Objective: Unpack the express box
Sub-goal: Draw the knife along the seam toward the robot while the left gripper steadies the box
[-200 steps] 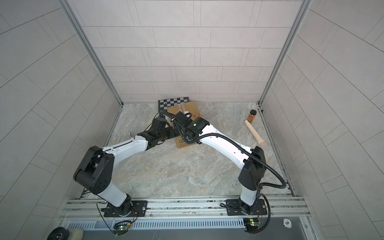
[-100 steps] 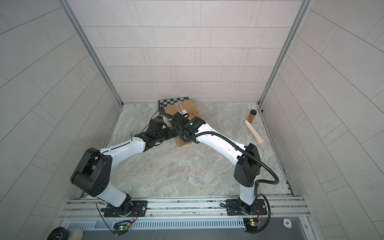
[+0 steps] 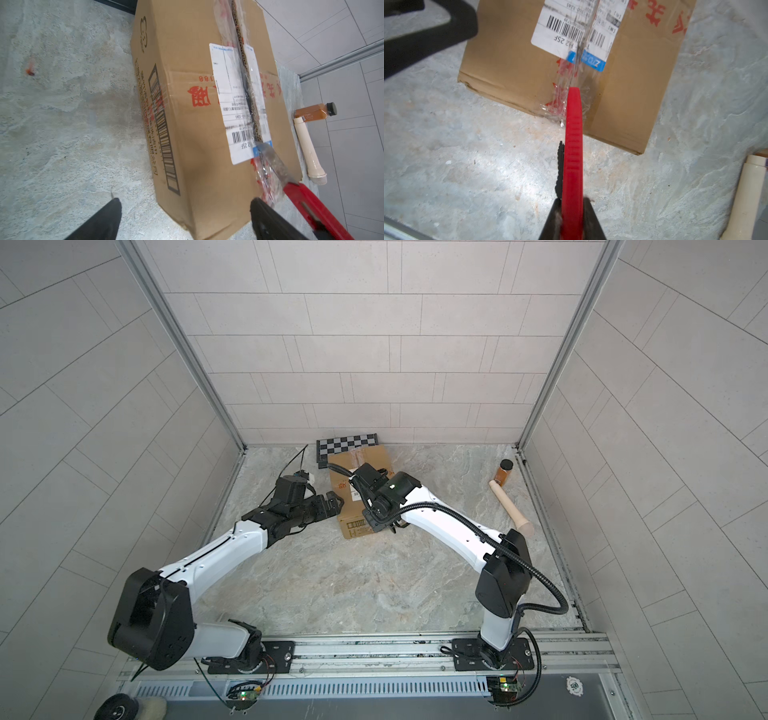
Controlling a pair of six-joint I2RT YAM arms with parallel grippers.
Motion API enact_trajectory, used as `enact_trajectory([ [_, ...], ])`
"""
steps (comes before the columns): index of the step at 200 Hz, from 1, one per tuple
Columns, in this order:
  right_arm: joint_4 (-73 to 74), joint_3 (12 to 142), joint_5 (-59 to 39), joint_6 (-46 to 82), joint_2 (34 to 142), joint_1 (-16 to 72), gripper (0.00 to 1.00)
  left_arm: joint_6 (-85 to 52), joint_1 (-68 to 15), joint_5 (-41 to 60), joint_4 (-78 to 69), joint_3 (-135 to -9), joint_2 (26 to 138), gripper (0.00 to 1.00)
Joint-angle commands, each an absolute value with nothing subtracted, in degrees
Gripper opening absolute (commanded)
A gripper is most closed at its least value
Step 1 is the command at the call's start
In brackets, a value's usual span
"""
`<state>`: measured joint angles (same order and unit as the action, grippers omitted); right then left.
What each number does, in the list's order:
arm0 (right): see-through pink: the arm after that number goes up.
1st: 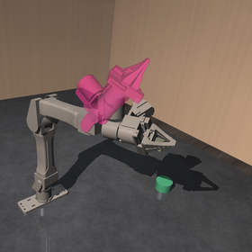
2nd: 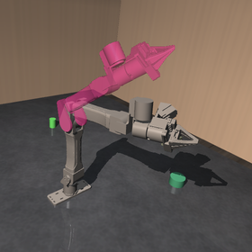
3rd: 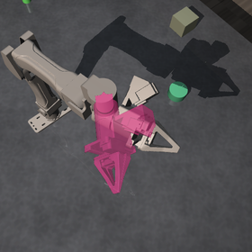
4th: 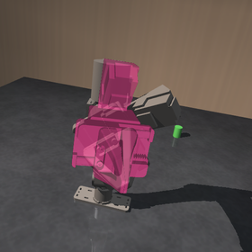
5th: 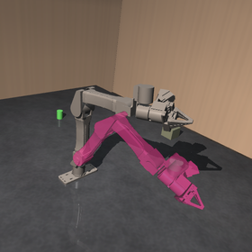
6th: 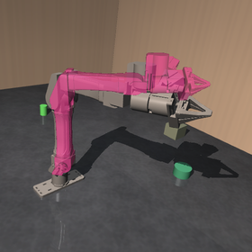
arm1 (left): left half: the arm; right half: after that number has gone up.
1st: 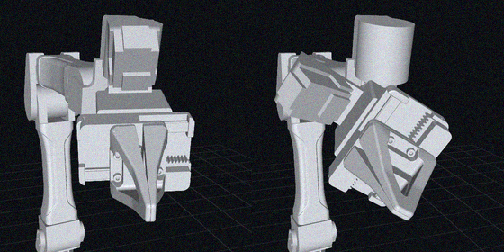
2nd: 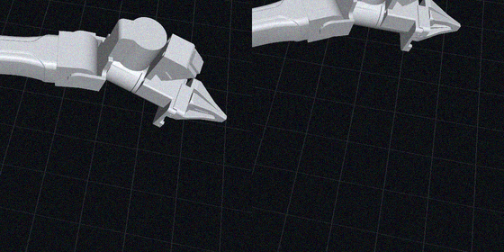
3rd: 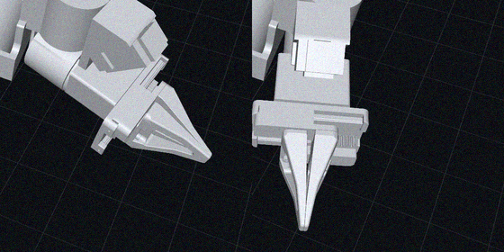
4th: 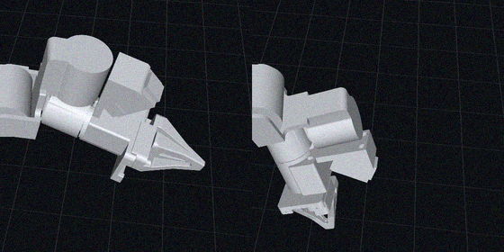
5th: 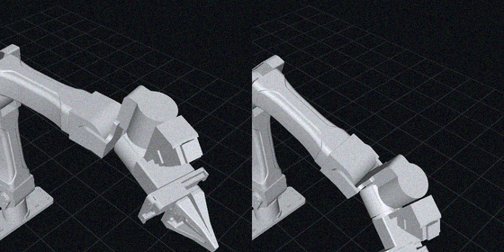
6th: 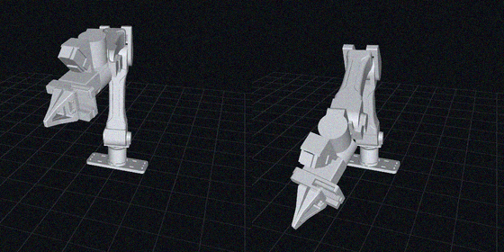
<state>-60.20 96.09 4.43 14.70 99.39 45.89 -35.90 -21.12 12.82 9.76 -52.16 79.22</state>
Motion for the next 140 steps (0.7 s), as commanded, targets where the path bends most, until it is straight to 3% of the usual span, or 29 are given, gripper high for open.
enact_trajectory([
  [1, -69.0, 92.0, -2.5, 14.7, 96.6, 48.2, 0.0, -34.5, -21.0, 12.8, 12.6, -51.6, 77.5, 1.0],
  [63, -69.9, 81.1, -2.7, 23.0, 87.0, 54.8, 0.0, -34.8, -22.1, 12.9, 13.1, -47.7, 77.3, 1.0],
  [140, -73.8, 82.1, 7.6, 32.1, 70.4, 59.4, 0.0, -40.9, -33.8, 6.7, 15.2, -39.5, 73.9, 1.0],
])
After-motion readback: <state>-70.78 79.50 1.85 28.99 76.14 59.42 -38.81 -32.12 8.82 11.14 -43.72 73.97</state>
